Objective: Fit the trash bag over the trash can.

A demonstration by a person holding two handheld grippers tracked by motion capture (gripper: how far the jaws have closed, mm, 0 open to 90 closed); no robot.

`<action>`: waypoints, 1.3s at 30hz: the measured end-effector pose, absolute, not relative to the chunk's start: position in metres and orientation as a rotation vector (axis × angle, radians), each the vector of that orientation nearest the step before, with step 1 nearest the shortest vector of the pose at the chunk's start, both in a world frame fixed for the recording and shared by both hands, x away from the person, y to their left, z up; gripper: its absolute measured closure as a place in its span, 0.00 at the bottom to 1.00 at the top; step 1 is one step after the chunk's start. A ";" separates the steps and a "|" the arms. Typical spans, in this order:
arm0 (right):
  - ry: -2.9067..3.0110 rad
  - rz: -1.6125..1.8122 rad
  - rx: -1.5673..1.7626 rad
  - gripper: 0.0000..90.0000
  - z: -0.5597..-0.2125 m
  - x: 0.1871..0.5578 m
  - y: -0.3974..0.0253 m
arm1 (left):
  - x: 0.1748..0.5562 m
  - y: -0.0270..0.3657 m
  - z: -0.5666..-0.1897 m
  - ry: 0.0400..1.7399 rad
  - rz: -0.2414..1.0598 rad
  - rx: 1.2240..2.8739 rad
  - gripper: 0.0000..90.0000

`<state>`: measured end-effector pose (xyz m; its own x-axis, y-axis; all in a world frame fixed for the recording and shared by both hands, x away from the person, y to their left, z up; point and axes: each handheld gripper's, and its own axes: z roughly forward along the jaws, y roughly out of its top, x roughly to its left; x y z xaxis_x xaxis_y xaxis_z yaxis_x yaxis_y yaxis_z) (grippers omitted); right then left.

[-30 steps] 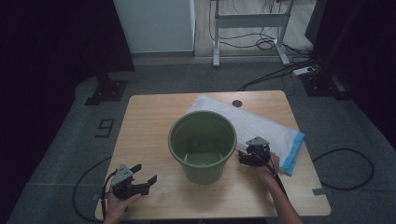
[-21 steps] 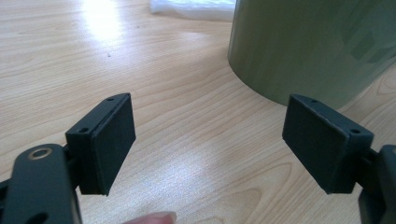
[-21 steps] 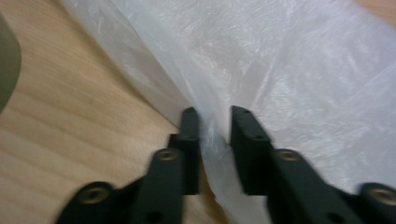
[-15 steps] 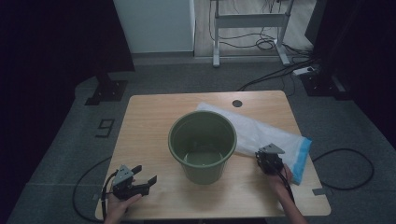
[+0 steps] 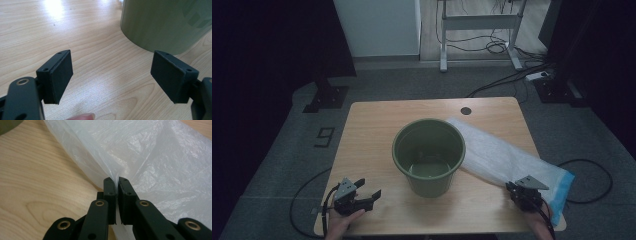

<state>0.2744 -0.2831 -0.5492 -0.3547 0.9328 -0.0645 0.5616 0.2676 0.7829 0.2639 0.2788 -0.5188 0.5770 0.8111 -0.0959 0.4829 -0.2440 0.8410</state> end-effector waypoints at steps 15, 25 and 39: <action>1.994 0.938 1.299 0.32 -0.540 0.277 -0.250 | 0.264 0.278 -0.520 1.047 0.443 1.898 0.20; 2.082 0.995 1.238 0.22 -0.541 0.328 -0.188 | 0.263 0.284 -0.520 1.052 0.447 1.890 0.20; 2.050 0.869 1.328 0.43 -0.551 0.351 -0.188 | 0.263 0.285 -0.523 1.067 0.434 1.879 0.20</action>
<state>0.3510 -0.1878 -0.5510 -0.3668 0.9255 -0.0945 0.5761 0.3057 0.7581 0.2635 0.2851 -0.5226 0.5652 0.8157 -0.1234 0.4982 -0.2182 0.8392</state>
